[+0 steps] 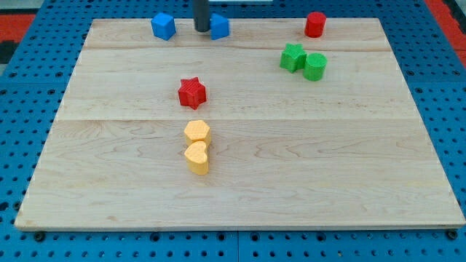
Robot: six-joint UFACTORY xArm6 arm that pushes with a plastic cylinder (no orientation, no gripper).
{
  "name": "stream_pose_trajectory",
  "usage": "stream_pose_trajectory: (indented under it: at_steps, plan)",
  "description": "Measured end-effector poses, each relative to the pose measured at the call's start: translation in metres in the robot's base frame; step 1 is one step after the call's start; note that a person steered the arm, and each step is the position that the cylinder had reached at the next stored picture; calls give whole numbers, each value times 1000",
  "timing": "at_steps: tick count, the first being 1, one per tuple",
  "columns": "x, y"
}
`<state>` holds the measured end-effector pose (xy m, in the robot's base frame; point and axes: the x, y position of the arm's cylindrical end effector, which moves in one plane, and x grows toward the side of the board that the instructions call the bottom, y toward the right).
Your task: Move the blue cube to the top left
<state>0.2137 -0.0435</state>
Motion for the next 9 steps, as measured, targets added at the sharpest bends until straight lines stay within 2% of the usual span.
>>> stream_pose_trajectory:
  at_steps: [1, 6, 9]
  plan:
    - [2, 15]
    - [3, 8]
    - [-1, -44]
